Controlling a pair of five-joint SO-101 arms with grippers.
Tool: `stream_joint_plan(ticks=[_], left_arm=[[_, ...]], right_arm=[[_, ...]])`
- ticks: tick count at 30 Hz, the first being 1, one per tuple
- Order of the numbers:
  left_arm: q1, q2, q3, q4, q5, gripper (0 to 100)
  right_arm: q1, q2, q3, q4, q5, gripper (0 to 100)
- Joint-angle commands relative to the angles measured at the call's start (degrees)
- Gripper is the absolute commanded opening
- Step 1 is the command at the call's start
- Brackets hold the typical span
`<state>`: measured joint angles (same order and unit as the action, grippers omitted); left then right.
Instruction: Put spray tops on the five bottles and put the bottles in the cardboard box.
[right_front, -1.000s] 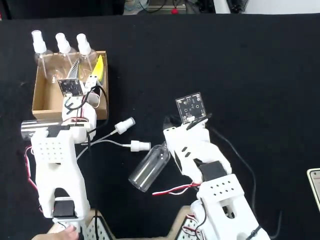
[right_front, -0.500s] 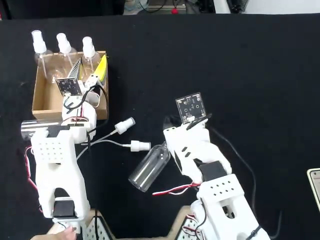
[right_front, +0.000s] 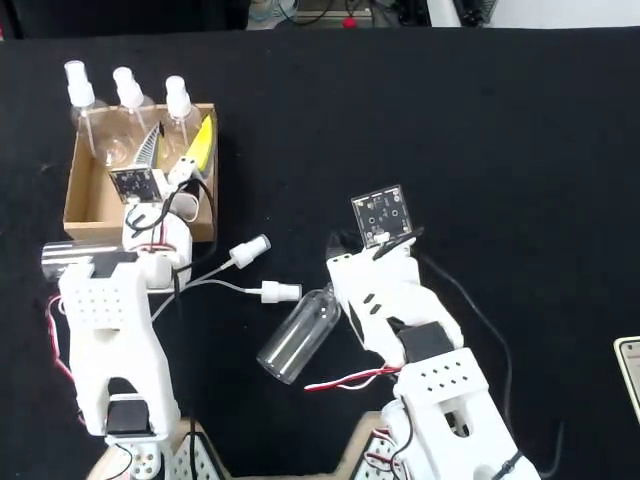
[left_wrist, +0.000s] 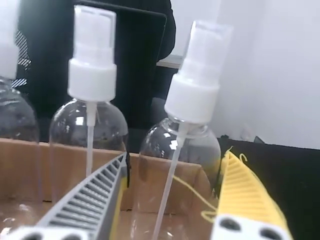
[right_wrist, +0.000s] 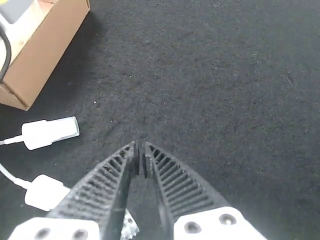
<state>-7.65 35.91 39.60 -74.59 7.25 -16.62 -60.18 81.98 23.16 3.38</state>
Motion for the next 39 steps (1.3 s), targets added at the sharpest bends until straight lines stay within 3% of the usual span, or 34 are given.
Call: stream_joint_plan(ticks=[1, 8, 39], left_arm=[[0.22, -4.75, 3.65, -1.14, 0.09, 28], [0.40, -10.02, 9.98, -1.32, 0.18, 28], [0.22, -13.63, 11.12, -1.14, -0.09, 28]], right_arm=[[-0.79, -0.04, -0.57, -1.58, 0.53, 1.1], [-0.79, 0.13, -0.57, -1.58, 0.53, 1.1], [-0.79, 0.04, -0.57, -1.58, 0.53, 1.1]])
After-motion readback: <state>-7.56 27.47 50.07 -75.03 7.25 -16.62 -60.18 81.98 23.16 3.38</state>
